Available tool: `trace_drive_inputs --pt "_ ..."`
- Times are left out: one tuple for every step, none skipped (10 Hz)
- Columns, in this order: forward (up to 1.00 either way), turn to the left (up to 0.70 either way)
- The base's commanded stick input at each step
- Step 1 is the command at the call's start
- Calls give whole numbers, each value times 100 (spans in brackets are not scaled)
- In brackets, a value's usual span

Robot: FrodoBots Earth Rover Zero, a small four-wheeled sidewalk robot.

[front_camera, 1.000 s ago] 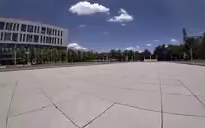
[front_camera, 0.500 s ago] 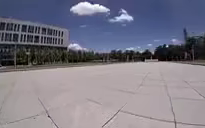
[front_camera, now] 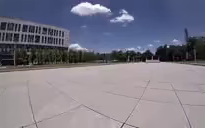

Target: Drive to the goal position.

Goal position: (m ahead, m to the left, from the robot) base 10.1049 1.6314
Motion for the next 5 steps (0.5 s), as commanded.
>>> trace_drive_inputs --pt "50 -50" --pt "50 -50" --pt "50 -50" --pt "50 -35" --pt "50 0"
